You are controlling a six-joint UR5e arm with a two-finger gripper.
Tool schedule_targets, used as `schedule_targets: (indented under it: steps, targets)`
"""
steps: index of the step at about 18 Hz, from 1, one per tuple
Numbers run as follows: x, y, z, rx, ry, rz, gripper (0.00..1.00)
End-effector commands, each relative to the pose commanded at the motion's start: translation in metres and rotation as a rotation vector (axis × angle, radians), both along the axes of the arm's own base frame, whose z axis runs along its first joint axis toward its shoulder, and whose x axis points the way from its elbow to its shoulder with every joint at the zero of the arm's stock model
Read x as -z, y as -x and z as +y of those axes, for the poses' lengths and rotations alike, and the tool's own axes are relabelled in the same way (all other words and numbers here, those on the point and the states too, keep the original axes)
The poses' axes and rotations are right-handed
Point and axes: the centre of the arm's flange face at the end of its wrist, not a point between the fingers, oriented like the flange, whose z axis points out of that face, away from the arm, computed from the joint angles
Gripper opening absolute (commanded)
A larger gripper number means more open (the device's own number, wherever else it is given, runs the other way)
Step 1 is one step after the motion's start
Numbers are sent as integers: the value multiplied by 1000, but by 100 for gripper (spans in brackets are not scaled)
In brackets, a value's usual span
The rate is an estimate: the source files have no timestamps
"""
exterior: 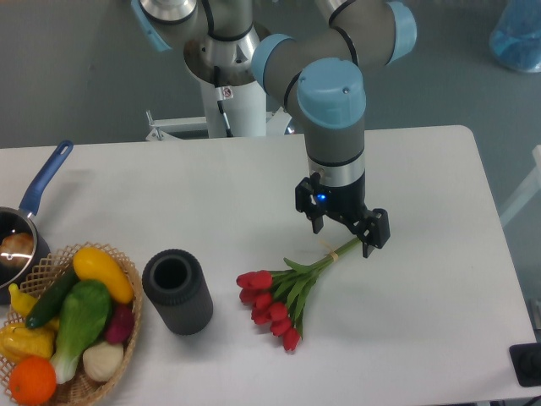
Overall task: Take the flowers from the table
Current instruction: 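Open the gripper wide above the red tulip stems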
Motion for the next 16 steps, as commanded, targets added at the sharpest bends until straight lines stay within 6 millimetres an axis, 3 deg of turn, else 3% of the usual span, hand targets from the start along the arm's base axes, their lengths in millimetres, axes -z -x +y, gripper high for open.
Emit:
schedule_targets:
  steps: [4,11,16]
  targets:
    - [-2,-1,0,-1,-8,-2,100]
    - [-45,-4,13,-29,-175,89,100]
    - [-67,-8,29,-143,-399,31,100]
